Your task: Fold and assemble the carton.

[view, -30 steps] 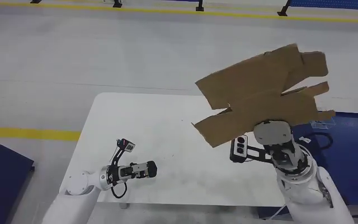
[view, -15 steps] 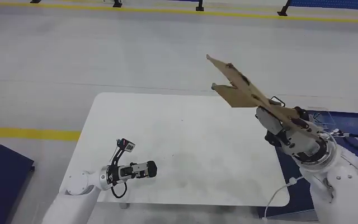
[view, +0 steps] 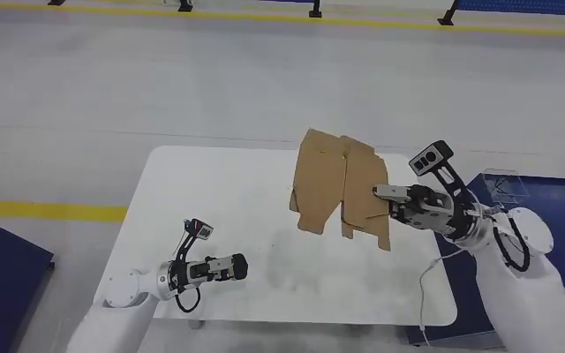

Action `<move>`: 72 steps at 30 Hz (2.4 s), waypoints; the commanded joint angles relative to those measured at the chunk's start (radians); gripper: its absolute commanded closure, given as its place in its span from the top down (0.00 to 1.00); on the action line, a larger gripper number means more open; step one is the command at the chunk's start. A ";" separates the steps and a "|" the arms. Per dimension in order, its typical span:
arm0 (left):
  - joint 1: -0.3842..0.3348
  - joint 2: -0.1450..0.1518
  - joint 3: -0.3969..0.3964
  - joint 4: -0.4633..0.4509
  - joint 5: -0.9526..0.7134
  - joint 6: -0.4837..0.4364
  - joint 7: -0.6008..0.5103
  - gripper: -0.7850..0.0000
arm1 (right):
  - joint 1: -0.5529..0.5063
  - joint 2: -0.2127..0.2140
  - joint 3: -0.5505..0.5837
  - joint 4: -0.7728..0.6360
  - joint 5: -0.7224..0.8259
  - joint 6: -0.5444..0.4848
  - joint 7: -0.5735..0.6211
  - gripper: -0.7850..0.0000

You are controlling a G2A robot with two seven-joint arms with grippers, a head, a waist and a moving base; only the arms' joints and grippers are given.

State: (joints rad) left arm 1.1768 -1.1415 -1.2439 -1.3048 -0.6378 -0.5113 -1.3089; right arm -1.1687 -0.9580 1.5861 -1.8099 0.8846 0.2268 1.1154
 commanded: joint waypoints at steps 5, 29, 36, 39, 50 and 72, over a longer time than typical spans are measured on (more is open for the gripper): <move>0.000 0.000 0.000 0.000 0.000 0.000 0.000 1.00 | 0.000 0.000 0.000 0.000 0.000 0.000 0.000 0.00; -0.014 0.008 -0.045 -0.038 -0.118 0.052 -0.052 1.00 | -0.010 0.009 -0.111 -0.030 -0.370 -0.014 -0.066 0.00; -0.044 0.010 -0.012 -0.114 -0.104 0.113 -0.112 1.00 | 0.010 0.006 -0.274 -0.035 -0.504 0.011 0.008 0.00; -0.054 0.012 -0.001 -0.127 -0.030 0.089 -0.089 1.00 | 0.040 0.000 -0.315 -0.002 -0.466 0.008 0.046 0.00; -0.061 0.000 0.073 -0.099 -0.030 0.070 -0.069 0.47 | 0.089 -0.007 -0.365 0.041 -0.425 -0.015 0.089 0.00; -0.059 -0.007 0.090 -0.115 -0.085 0.038 -0.038 0.00 | 0.102 -0.007 -0.330 0.178 -0.282 -0.026 0.072 1.00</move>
State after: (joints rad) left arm 1.1142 -1.1497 -1.1518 -1.4094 -0.7286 -0.4705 -1.3500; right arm -1.0685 -0.9633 1.2477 -1.6601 0.5524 0.1962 1.1804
